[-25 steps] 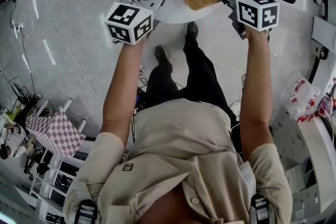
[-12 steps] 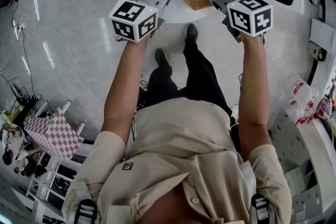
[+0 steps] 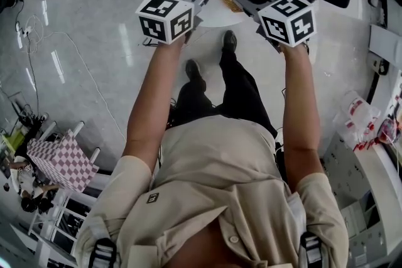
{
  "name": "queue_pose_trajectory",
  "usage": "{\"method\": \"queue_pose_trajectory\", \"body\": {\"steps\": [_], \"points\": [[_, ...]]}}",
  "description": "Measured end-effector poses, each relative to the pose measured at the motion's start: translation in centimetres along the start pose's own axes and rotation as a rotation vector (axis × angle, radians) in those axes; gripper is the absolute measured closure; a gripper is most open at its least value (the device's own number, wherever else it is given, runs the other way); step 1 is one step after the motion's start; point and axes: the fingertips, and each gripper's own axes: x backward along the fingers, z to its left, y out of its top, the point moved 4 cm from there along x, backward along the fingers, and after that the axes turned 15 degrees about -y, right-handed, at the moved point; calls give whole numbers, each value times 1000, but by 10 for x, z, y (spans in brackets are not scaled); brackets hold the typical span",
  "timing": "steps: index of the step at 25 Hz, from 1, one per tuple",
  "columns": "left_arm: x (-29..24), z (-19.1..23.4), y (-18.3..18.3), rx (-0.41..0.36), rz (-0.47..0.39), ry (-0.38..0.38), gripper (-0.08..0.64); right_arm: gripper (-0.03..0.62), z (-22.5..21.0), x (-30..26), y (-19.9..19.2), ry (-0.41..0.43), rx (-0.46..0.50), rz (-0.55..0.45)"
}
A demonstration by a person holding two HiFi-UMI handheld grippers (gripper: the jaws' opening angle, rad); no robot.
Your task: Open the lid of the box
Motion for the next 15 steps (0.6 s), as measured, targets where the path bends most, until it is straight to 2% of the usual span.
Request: {"method": "queue_pose_trajectory", "body": {"steps": [2,8,15], "points": [[-1,2,-3,19,1,7,453,545,5,-1,0,5,11,2],[3,9,-13,66,-3,39,445,541,23,-9,0,29,47,12],[11,9,-17,73,-2,52,442,541,34,-10,0,27,77,21]]}}
